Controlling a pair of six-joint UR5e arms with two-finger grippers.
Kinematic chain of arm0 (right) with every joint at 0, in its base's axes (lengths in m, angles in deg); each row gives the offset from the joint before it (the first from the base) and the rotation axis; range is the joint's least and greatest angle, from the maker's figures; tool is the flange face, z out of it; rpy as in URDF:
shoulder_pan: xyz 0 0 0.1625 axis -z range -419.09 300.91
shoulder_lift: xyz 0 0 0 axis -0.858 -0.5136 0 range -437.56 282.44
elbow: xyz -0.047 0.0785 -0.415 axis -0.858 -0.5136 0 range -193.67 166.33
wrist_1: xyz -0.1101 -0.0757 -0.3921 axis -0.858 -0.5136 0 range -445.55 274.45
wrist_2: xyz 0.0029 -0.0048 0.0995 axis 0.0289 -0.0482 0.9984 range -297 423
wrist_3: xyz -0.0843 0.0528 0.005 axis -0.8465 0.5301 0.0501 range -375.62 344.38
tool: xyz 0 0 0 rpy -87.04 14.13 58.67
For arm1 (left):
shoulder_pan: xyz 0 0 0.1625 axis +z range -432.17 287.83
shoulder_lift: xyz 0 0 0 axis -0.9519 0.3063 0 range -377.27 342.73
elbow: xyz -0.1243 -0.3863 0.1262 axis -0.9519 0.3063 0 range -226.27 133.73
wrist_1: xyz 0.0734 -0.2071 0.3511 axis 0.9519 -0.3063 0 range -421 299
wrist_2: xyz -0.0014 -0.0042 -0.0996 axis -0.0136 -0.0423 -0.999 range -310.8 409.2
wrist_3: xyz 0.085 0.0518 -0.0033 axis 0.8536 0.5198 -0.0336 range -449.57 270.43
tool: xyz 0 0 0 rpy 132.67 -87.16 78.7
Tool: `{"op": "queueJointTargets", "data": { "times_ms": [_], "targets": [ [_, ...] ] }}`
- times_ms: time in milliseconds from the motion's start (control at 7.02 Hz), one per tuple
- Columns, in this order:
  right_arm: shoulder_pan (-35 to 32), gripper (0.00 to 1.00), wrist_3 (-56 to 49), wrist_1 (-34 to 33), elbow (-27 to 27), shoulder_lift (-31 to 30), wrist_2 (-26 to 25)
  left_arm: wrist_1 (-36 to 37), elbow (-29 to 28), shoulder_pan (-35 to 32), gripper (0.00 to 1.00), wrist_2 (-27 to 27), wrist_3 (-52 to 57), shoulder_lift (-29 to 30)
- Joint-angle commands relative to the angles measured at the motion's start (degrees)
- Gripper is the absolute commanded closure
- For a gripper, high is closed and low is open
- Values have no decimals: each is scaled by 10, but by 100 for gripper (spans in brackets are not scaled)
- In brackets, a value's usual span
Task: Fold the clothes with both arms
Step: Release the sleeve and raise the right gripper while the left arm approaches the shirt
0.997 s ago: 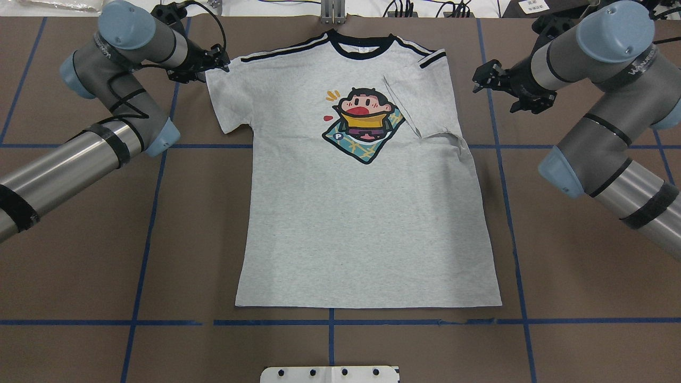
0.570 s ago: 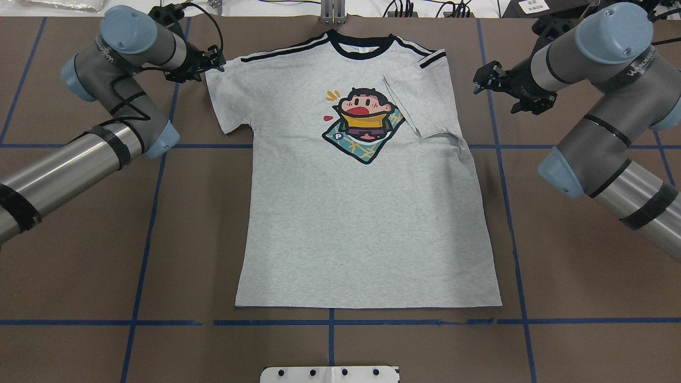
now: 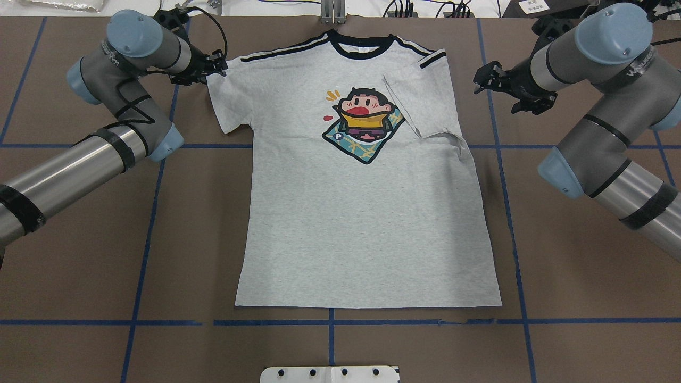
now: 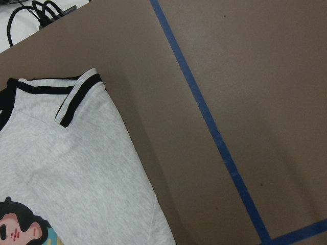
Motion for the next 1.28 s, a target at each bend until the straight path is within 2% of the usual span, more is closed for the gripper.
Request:
{"op": "queueJointTargets", "data": {
  "times_ms": [0, 142, 570, 855, 1140],
  "targets": [
    [0, 0, 0, 0, -1, -1, -2, 0, 2, 0, 100, 0, 0, 0],
    [0, 0, -1, 0, -3, -1, -2, 1, 9, 0, 100, 0, -1, 1],
    [0, 0, -1, 0, -5, 0, -2, 22, 83, 2, 100, -1, -14, 1],
    [0, 0, -1, 0, -6, 0, -3, 32, 94, 38, 100, 4, -71, 24],
    [0, 0, 0, 1, -12, 0, -5, 72, 89, 76, 100, 83, -92, 59]
  ]
}}
